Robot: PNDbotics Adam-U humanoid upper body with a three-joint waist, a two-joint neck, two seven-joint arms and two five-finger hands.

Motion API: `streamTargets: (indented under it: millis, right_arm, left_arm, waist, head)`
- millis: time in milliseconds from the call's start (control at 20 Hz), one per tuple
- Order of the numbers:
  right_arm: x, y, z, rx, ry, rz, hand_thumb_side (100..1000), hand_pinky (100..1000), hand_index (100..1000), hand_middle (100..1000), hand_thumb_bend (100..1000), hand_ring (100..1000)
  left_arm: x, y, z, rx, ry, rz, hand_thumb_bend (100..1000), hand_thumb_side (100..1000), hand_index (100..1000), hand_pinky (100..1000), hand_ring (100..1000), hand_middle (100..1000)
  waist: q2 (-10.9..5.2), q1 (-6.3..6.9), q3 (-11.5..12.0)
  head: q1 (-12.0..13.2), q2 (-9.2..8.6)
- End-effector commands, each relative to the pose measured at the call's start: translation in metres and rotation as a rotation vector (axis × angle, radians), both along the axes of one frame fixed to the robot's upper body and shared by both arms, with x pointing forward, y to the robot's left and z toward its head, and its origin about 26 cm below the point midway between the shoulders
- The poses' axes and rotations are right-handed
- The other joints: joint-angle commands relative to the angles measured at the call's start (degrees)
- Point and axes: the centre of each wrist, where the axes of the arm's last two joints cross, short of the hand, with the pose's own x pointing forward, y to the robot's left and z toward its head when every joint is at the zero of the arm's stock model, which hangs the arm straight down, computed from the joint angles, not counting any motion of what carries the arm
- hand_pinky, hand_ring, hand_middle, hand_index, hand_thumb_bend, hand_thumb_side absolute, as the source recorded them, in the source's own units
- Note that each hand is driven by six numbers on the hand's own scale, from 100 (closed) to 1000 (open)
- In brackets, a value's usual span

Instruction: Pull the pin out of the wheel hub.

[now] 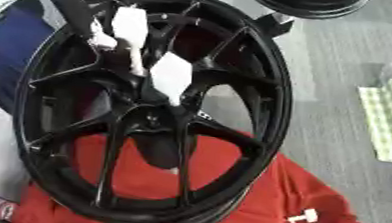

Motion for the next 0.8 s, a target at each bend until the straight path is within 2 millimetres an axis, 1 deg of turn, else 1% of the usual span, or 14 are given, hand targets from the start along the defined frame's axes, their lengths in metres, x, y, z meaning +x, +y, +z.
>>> streamTargets:
  millis: [50, 200, 300, 350, 400, 500, 600, 750, 800]
  right_arm:
    - [-0.004, -0.001, 0.009, 0.028, -0.014, -0.112, 628, 428, 689, 488, 100, 615]
    - [-0.004, -0.002, 0.008, 0.026, -0.013, -0.114, 627, 428, 689, 488, 100, 615]
    - [-0.004, -0.002, 0.008, 0.025, -0.010, -0.116, 626, 429, 689, 488, 100, 615]
    - [-0.004, -0.003, 0.008, 0.024, -0.009, -0.118, 630, 429, 689, 488, 100, 615]
    - [-0.005, -0.003, 0.008, 0.023, -0.008, -0.120, 624, 429, 689, 488, 100, 615]
    - [-0.005, -0.004, 0.008, 0.019, -0.008, -0.127, 620, 430, 689, 488, 100, 615]
    - [-0.005, -0.006, 0.008, 0.015, -0.009, -0.135, 618, 431, 689, 489, 100, 615]
    - [-0.006, -0.007, 0.009, 0.011, -0.012, -0.144, 615, 432, 690, 489, 100, 616]
    - [-0.006, -0.008, 0.009, 0.009, -0.013, -0.147, 613, 433, 690, 489, 100, 616]
  left_arm:
    - [-0.012, 0.009, 0.032, -0.056, -0.056, 0.009, 100, 389, 512, 638, 488, 331]
    - [-0.021, 0.011, 0.050, -0.127, -0.077, 0.000, 100, 363, 504, 637, 479, 319]
    - [-0.027, 0.019, 0.063, -0.188, -0.101, 0.003, 100, 321, 499, 640, 474, 310]
    - [-0.030, 0.025, 0.071, -0.224, -0.118, 0.012, 100, 391, 499, 641, 472, 308]
    - [-0.032, 0.033, 0.077, -0.259, -0.135, 0.029, 100, 288, 499, 644, 471, 306]
    - [-0.037, 0.060, 0.087, -0.329, -0.173, 0.098, 100, 277, 499, 651, 471, 304]
    - [-0.042, 0.096, 0.091, -0.387, -0.220, 0.203, 100, 282, 504, 655, 474, 308]
    - [-0.054, 0.154, 0.086, -0.446, -0.293, 0.380, 100, 289, 507, 656, 477, 311]
    - [-0.058, 0.172, 0.083, -0.455, -0.316, 0.437, 100, 262, 512, 658, 483, 317]
  waist:
    - [-1.27, -0.34, 0.1]
    - [-1.39, -0.49, 0.2]
    - [-1.46, -0.64, 0.4]
    - [-1.50, -0.71, 0.5]
    - [-1.55, -0.77, 0.6]
    - [-1.63, -0.82, 1.1]
    - [-1.64, -0.80, 1.5]
    - [-1.63, -0.84, 1.9]
    - [-1.63, -0.87, 2.0]
  head:
    - [0.1, -0.27]
    - [0.1, -0.32]
    - [-0.1, -0.33]
    - [-0.2, -0.32]
    - [-0.3, -0.29]
    - [-0.6, -0.24]
    - [-1.0, -0.31]
    - [-1.5, -0.38]
    - [-1.7, -0.38]
